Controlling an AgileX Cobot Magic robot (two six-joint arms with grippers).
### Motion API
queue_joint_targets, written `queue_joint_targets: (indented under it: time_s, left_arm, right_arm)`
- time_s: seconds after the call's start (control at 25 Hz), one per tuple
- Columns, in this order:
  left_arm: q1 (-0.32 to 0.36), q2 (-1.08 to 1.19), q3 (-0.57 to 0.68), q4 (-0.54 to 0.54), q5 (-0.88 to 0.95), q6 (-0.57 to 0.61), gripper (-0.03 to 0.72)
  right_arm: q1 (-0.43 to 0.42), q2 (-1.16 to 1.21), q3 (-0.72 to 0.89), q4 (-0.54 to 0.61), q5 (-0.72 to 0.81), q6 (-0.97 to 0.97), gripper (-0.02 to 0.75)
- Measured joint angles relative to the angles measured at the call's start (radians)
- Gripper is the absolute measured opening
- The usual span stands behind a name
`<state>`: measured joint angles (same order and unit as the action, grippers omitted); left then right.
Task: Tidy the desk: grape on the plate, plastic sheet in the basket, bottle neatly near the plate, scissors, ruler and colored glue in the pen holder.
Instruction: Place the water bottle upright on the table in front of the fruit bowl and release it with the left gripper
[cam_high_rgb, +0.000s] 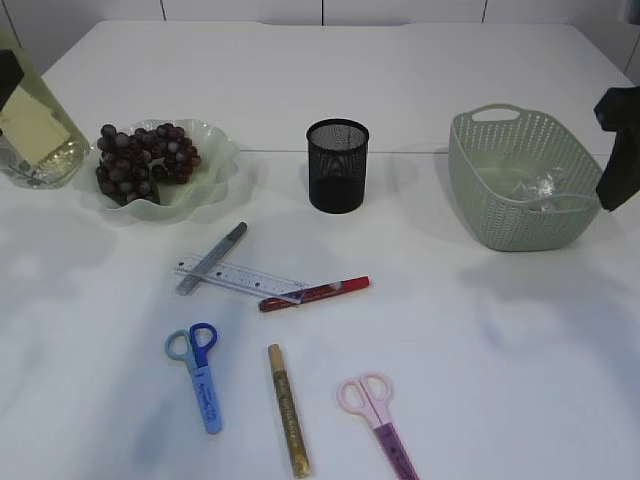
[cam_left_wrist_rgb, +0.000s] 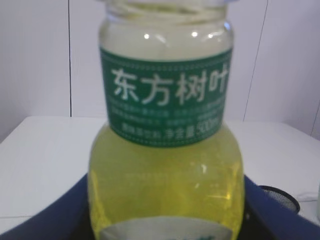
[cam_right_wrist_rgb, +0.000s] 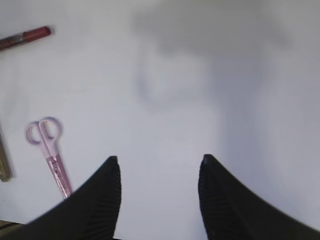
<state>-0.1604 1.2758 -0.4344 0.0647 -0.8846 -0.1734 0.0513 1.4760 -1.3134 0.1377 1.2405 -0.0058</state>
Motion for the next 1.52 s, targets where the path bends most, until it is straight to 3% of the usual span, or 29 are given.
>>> queue_joint_targets:
  time_s: [0.32,0.8,1.52]
  left_arm:
    - [0.000,0.214,0.000,-0.020,-0.175,0.020,0.427]
    - [0.000,0.550,-0.127,-0.070,-0.173,0.023,0.428]
    - [0.000,0.708,-0.189,-0.070,-0.191,0.033,0.428]
  right_arm:
    - [0.000,0.000,0.000,0.000,0.000,-0.031,0.405]
    - [0.000,0.000,0.000,0.000,0.000,-0.039,0.405]
    - [0.000,0.000,0.000,-0.008,0.000,-0.044,0.405]
